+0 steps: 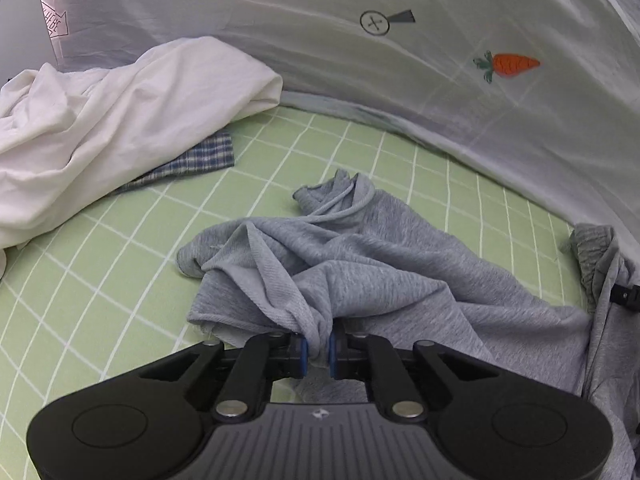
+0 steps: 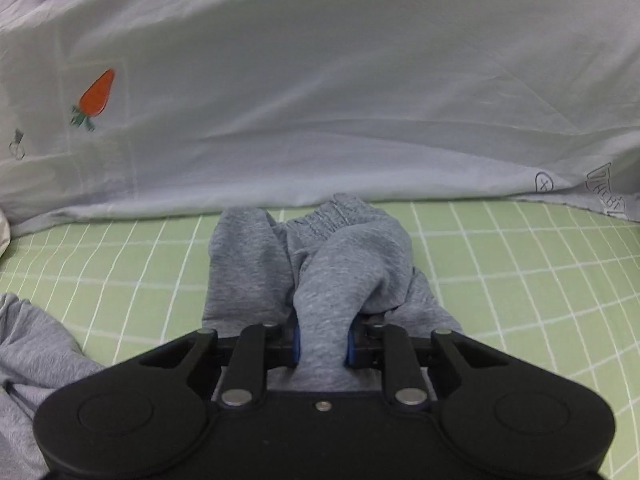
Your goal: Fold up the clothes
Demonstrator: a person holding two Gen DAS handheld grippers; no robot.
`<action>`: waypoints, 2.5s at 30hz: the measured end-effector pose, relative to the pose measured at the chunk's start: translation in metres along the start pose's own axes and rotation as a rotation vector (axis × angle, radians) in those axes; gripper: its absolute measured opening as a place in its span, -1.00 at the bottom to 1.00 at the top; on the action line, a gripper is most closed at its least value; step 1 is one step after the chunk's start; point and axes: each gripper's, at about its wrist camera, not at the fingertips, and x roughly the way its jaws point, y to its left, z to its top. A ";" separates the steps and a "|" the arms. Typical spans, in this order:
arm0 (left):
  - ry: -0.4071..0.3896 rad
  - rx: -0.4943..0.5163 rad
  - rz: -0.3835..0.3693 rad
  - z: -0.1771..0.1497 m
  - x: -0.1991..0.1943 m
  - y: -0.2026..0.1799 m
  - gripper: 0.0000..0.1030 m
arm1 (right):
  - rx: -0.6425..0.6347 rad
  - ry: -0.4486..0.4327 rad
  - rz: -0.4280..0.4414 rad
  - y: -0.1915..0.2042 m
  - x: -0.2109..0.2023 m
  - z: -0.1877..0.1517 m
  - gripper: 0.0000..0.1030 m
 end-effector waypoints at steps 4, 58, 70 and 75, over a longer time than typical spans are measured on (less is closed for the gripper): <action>-0.105 0.020 -0.010 0.021 -0.034 -0.003 -0.83 | 0.050 -0.173 -0.061 -0.034 -0.060 0.031 -0.77; 0.021 -0.198 0.132 -0.204 -0.141 0.266 -0.08 | 0.054 0.076 0.089 0.131 -0.257 -0.268 0.55; -0.001 -0.142 0.166 -0.173 -0.130 0.260 -0.92 | 0.074 0.083 0.079 0.121 -0.236 -0.253 -1.00; -0.140 -0.173 0.074 -0.125 -0.141 0.246 -0.93 | 0.030 -0.019 0.056 0.109 -0.234 -0.214 -1.00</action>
